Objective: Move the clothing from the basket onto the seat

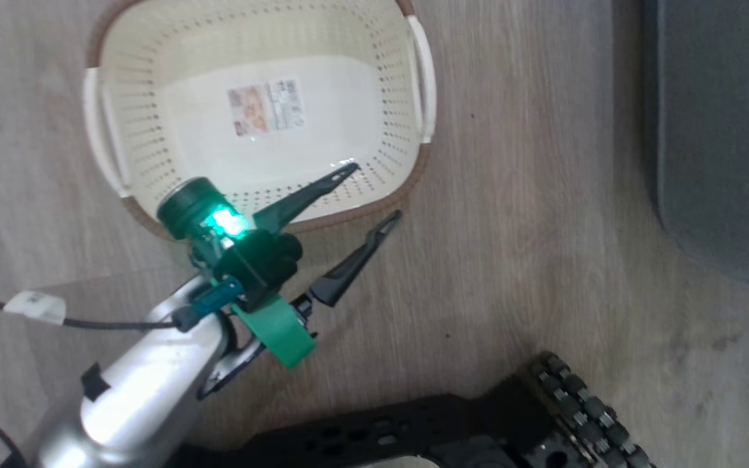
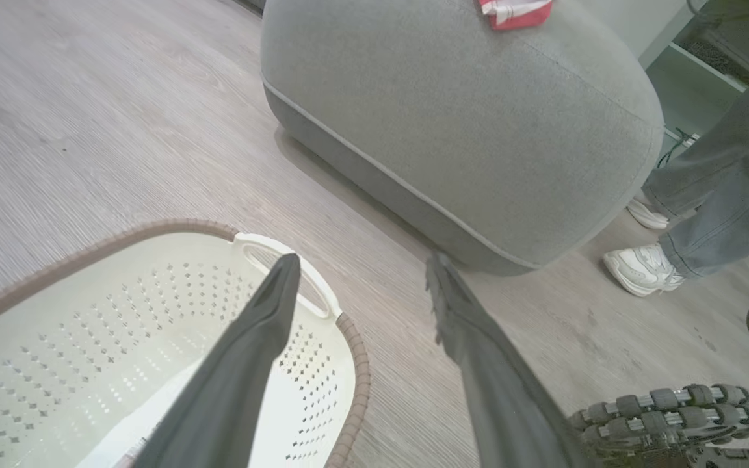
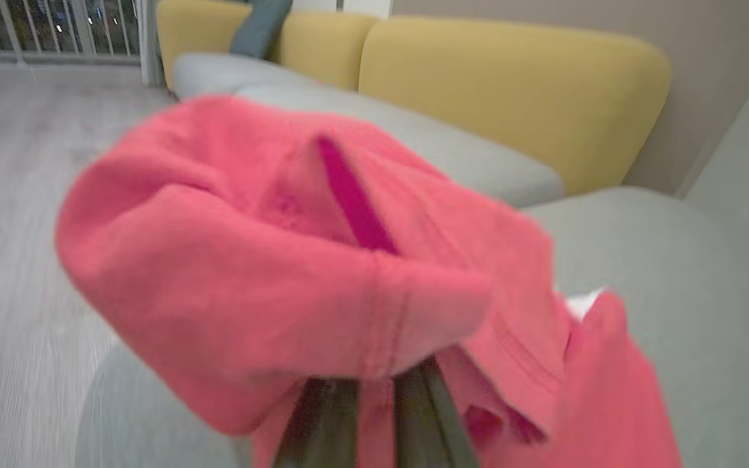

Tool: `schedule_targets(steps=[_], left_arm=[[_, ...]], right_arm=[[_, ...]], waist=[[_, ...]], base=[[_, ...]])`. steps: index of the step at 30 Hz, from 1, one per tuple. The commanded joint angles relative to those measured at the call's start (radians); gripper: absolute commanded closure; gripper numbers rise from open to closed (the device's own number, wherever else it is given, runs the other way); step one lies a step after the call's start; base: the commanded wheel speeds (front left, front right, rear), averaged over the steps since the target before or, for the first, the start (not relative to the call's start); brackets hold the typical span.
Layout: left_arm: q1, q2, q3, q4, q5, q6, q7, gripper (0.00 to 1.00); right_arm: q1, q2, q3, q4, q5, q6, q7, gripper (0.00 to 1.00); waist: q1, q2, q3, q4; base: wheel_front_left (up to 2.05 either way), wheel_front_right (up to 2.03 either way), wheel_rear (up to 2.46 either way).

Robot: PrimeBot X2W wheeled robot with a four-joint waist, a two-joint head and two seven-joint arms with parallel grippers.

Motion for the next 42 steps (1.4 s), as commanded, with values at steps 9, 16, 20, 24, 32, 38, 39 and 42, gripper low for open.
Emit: schedule_targets(steps=[9, 16, 20, 24, 32, 38, 39, 42], left_arm=[[0.003, 0.047, 0.053, 0.007, 0.023, -0.001, -0.005, 0.00], [0.018, 0.034, 0.078, 0.055, -0.016, -0.001, -0.005, 0.00], [0.082, -0.001, 0.105, 0.108, -0.051, 0.008, -0.005, 0.00], [0.150, -0.045, 0.149, 0.133, -0.067, 0.024, -0.005, 0.00], [0.304, -0.157, 0.335, 0.160, -0.074, 0.072, -0.005, 0.00], [0.374, -0.202, 0.488, 0.201, -0.032, 0.100, -0.005, 0.00], [0.379, -0.209, 0.516, 0.205, -0.024, 0.104, -0.005, 0.00], [0.396, -0.228, 0.595, 0.222, 0.002, 0.119, -0.005, 0.00]], right_arm=[[0.096, 0.095, -0.015, -0.060, -0.067, 0.000, -0.005, 0.00], [0.245, 0.092, 0.113, -0.024, -0.065, 0.000, -0.005, 0.00], [0.398, 0.079, 0.199, -0.050, -0.022, 0.000, -0.005, 0.00], [0.544, 0.112, 0.275, -0.190, 0.052, 0.000, -0.005, 0.00], [0.846, 0.193, 0.407, -0.521, 0.145, 0.000, -0.005, 0.00], [1.019, 0.248, 0.523, -0.689, 0.124, 0.000, -0.005, 0.00], [1.037, 0.262, 0.530, -0.712, 0.119, 0.000, -0.005, 0.00], [1.092, 0.300, 0.560, -0.748, 0.103, 0.000, -0.005, 0.00]], waist=[[-0.0004, 0.0001, -0.054, -0.091], [-0.0004, 0.0001, -0.178, -0.132], [-0.0004, 0.0001, -0.286, -0.150], [-0.0004, 0.0001, -0.385, -0.138], [-0.0004, 0.0001, -0.582, -0.036], [-0.0004, 0.0001, -0.670, 0.057], [-0.0004, 0.0001, -0.681, 0.070], [-0.0004, 0.0001, -0.708, 0.106]], base=[[0.00, 0.00, 0.00], [0.00, 0.00, 0.00], [0.00, 0.00, 0.00], [0.00, 0.00, 0.00], [0.00, 0.00, 0.00], [0.00, 0.00, 0.00], [0.00, 0.00, 0.00], [0.00, 0.00, 0.00]])
